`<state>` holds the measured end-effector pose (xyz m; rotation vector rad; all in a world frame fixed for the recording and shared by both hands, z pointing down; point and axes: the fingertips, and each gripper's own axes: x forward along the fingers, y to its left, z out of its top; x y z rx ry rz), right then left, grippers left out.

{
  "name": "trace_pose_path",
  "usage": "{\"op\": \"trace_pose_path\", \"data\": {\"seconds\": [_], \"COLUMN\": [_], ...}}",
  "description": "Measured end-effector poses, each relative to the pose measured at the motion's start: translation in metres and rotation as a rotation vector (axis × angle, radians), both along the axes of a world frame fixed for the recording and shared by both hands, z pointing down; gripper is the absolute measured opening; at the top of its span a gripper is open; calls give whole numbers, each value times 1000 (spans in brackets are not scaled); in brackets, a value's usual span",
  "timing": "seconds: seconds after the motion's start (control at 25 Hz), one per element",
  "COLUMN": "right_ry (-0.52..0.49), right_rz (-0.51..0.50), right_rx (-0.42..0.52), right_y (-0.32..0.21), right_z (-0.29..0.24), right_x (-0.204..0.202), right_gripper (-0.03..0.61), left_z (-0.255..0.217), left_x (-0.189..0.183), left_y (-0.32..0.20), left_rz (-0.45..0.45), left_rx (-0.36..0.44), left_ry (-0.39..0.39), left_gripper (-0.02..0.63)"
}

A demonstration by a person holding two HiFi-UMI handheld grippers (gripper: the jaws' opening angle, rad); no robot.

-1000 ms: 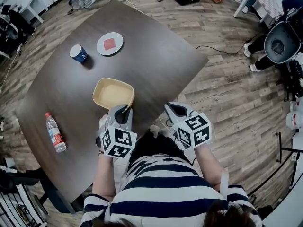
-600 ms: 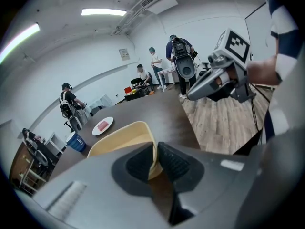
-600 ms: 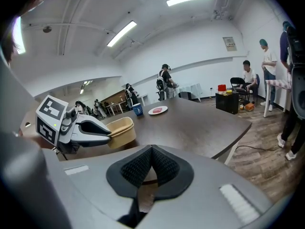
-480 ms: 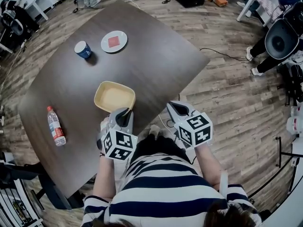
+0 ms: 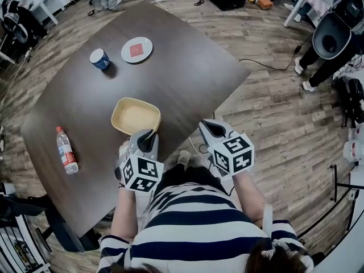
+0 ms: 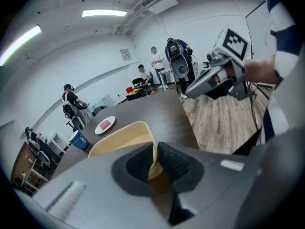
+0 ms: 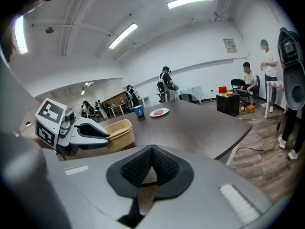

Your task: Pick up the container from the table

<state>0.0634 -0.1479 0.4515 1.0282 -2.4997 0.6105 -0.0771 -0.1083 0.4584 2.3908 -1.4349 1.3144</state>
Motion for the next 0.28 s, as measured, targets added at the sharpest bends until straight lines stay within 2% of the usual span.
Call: {"op": "trace_pose_path", "data": {"seconds": [0.28], "right_ry": [-6], "right_rz": [-4], "right_rx": [6], "right_y": [-1], "right_z": [-1], "right_x": [-8], "right_gripper": [-2], "left_z": [-1], "left_x": [-5], "left_y": [-5], "left_rz": [-5], "left_rx": [9], "left_ry": [0], "left_gripper": [0]}}
